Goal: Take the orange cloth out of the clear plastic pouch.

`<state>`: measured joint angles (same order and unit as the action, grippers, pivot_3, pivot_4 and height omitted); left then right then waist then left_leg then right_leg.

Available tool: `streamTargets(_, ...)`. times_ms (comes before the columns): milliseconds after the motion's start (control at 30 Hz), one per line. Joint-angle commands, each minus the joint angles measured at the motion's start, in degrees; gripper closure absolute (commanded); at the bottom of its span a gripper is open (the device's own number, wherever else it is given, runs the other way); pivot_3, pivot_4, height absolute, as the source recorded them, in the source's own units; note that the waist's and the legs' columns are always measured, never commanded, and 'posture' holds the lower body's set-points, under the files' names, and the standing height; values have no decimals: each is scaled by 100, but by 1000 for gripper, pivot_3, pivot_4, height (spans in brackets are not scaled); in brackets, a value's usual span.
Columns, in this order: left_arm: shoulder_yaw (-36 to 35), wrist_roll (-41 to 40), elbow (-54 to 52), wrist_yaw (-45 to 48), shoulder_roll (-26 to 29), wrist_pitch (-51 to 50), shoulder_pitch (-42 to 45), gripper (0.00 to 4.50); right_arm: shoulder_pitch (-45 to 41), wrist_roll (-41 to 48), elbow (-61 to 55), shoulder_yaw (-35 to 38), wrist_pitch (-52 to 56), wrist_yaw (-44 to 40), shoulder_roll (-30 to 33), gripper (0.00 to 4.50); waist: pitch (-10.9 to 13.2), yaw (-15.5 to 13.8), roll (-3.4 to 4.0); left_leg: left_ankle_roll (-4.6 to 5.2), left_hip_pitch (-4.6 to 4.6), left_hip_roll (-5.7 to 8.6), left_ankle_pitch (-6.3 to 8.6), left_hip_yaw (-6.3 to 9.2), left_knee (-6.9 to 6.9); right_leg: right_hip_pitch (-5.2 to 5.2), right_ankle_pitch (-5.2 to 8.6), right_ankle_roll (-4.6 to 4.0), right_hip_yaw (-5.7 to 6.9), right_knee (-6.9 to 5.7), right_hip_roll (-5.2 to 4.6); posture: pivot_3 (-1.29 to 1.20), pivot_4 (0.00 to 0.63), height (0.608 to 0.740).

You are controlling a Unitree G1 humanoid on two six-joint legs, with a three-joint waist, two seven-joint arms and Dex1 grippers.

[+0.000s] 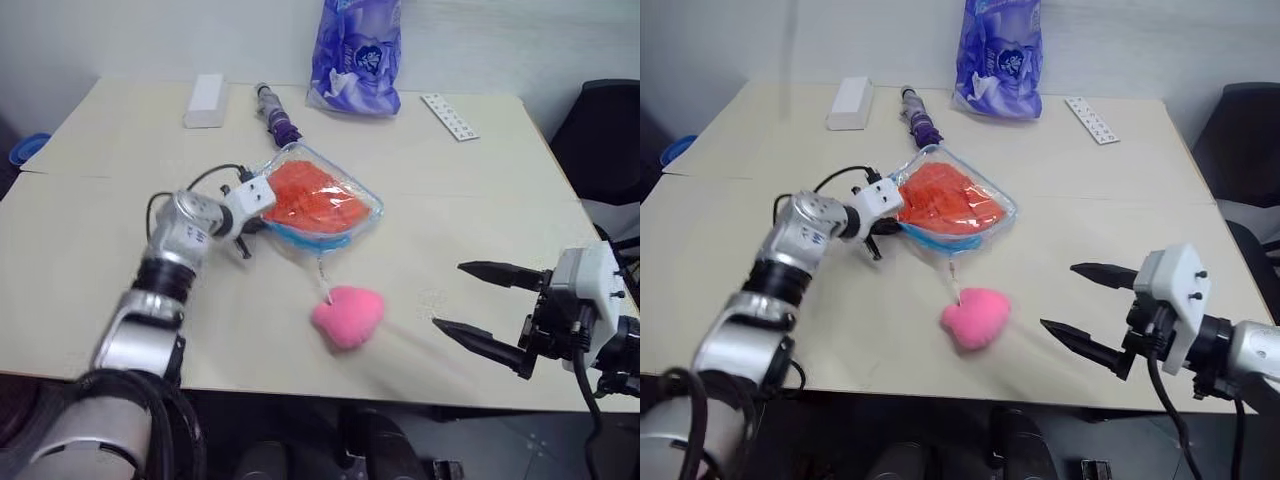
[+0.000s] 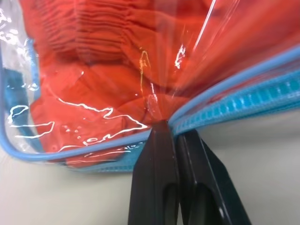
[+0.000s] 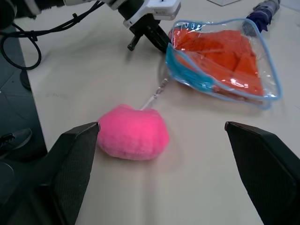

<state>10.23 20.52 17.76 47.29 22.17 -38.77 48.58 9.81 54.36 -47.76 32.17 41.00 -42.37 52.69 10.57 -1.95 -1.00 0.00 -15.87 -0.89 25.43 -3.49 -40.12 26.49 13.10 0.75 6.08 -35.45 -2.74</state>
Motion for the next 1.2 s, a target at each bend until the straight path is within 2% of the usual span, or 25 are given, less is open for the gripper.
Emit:
streamTargets(33,486,82,-1271,104,-15,-915,-441,4478,8,-96,-145,-38,-225,59,-91,0,0,-4,0,0,-1,-1,0,0,0,0,0,0,-2,2,2,0,150,740)
streamTargets(100,718,207,-1465,46,217,-681,-461,4478,-32,-153,-89,-144,-293,48,-106,0,0,9,0,-2,2,-2,0,-3,0,0,0,0,-8,1,4,0,150,740)
streamTargets(200,848,168,-1505,43,489,-358,-402,3858,-122,-280,-3,-347,-390,53,-123,0,0,57,0,-6,6,-4,-1,-5,1,0,0,0,-13,1,5,0,150,740)
streamTargets(333,919,244,-1212,-74,837,162,-148,2716,-196,-357,6,-523,-480,126,-181,0,0,57,0,-9,14,-7,0,-12,4,1,1,-1,-18,-1,8,0,150,740)
streamTargets(400,919,119,-1152,116,1012,486,-21,2070,-171,-392,-36,-564,-496,145,-219,0,0,54,0,-9,10,-7,0,-11,4,3,1,-1,-17,-1,8,0,150,740)
streamTargets(433,922,33,-1136,292,1133,648,37,1902,-143,-410,-60,-574,-505,146,-234,0,0,53,0,-9,10,-7,0,-11,4,3,1,-1,-16,0,8,0,150,740)
streamTargets(533,979,-135,-815,762,1590,1629,244,1902,-73,-446,-82,-579,-536,139,-257,0,0,52,0,-9,1,-8,0,-10,3,10,1,-2,-12,1,9,0,150,740)
streamTargets(667,1197,-137,628,1130,2004,3795,865,1902,-66,-460,-46,-582,-569,163,-240,0,1,43,0,-8,-2,-5,0,-10,0,11,1,-2,-9,2,8,0,150,740)
streamTargets(767,1431,112,2076,940,1955,5419,1536,1902,-72,-421,-61,-562,-552,216,-238,0,1,39,0,-8,-9,-2,0,-20,-1,11,1,-2,1,5,9,0,150,740)
streamTargets(900,1900,813,3870,166,1699,7046,2415,1902,4,-389,-153,-522,-534,276,-240,0,1,31,-1,-4,-26,17,1,-30,-4,11,0,0,19,17,9,0,150,740)
streamTargets(1000,2235,1259,4737,-139,1528,7771,2768,1902,62,-350,-215,-449,-512,358,-244,0,1,29,-1,1,-30,21,3,-29,-1,9,-2,3,27,30,10,0,150,740)
streamTargets(1200,2534,1799,5561,-928,1175,7953,3023,1902,257,-235,-336,-282,-510,476,-240,0,6,41,-11,5,-33,20,5,-28,1,9,-5,9,31,36,13,0,150,740)
